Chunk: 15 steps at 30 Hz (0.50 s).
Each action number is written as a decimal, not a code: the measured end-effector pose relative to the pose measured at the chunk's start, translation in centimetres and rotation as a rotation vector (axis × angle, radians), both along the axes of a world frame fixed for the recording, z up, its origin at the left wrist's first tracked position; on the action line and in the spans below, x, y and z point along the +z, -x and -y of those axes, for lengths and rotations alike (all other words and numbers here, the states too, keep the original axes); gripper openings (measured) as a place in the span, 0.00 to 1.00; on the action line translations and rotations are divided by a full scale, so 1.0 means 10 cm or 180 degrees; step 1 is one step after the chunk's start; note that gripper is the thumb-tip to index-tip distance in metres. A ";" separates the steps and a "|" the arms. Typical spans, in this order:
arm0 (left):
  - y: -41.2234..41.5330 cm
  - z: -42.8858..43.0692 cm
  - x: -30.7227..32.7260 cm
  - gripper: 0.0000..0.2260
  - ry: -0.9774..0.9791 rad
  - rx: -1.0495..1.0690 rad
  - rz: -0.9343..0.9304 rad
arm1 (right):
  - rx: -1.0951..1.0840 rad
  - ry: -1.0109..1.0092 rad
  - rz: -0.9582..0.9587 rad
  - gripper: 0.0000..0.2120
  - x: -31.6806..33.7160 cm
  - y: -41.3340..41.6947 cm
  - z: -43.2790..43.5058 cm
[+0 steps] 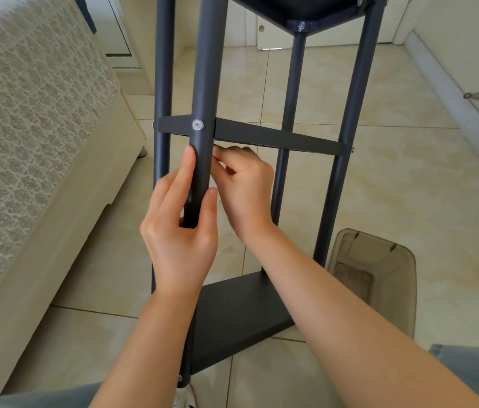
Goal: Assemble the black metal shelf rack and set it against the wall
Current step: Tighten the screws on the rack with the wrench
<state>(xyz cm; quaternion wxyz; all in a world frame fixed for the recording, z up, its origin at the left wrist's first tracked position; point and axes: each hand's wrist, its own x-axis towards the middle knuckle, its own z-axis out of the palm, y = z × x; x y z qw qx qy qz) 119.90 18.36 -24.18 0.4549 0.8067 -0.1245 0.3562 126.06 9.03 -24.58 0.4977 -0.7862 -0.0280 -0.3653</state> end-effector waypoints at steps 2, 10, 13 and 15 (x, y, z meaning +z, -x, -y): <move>-0.02 -0.01 -0.01 0.26 -0.0011 -0.0006 0.0000 | -0.0032 -0.0044 0.0097 0.11 -0.02 -0.04 -0.01; -0.06 0.00 -0.02 0.24 -0.0052 0.0013 -0.0027 | 0.0158 -0.0151 -0.0187 0.08 -0.11 0.05 0.08; -0.04 -0.01 -0.04 0.23 -0.0060 0.0038 -0.0011 | 0.0143 -0.0131 -0.0300 0.07 -0.22 0.19 0.19; -0.04 0.01 -0.04 0.24 -0.0042 0.0019 -0.0007 | 0.0104 -0.0184 -0.0379 0.07 -0.26 0.27 0.30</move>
